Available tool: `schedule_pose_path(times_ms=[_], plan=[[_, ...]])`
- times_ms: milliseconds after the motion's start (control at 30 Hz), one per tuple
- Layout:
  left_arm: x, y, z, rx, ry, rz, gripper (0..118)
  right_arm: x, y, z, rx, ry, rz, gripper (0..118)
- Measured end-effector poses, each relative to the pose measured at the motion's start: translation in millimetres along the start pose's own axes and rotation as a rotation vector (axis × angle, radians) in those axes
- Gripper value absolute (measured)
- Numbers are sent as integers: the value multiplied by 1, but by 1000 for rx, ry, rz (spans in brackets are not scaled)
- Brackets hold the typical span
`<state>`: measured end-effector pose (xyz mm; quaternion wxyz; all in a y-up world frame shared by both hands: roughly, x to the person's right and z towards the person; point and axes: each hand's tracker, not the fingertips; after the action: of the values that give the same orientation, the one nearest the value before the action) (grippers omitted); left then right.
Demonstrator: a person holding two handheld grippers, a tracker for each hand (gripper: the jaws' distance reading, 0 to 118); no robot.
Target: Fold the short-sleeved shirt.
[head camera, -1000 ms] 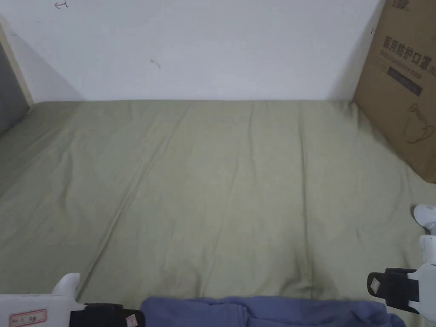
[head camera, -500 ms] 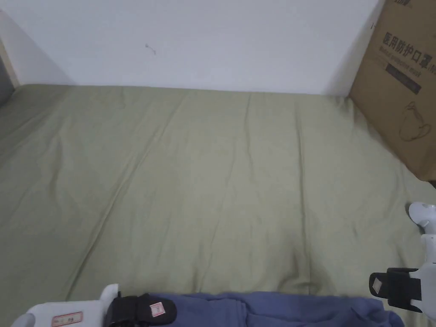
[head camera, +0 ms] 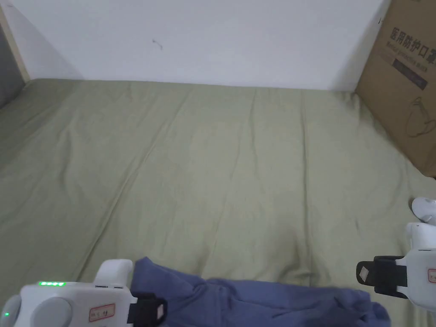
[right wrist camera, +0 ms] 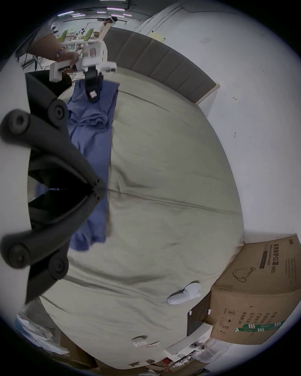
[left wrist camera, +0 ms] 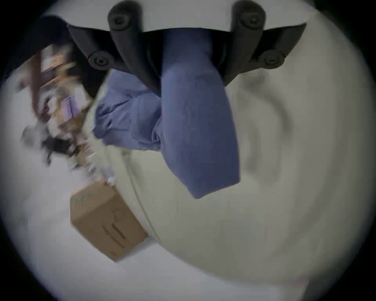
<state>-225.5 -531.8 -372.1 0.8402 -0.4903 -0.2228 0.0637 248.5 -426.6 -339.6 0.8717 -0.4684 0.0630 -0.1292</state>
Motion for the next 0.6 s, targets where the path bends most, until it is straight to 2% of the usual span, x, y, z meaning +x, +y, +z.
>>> schedule_pose_path(times_ms=[67, 133, 267, 367, 533, 567, 600], plan=[[8, 7, 30, 11, 231, -136, 13, 1, 0, 0, 5, 12, -1, 0], [9, 2, 52, 7, 406, -181, 13, 1, 0, -1, 8, 22, -1, 0], [6, 4, 69, -34, 537, -177, 13, 3, -4, 1, 14, 45, -2, 0], [24, 15, 62, -27, 392, -150, 13, 9, -6, 0, 19, 51, -10, 0], [92, 31, 20, -87, 23, -27, 15, 15, -11, 3, 20, 58, -29, 0], [103, 34, 5, -113, -23, -1, 22, 18, -12, 2, 19, 57, -32, 0], [114, 36, -10, -141, -61, 18, 42, 20, -14, 2, 18, 56, -35, 0]])
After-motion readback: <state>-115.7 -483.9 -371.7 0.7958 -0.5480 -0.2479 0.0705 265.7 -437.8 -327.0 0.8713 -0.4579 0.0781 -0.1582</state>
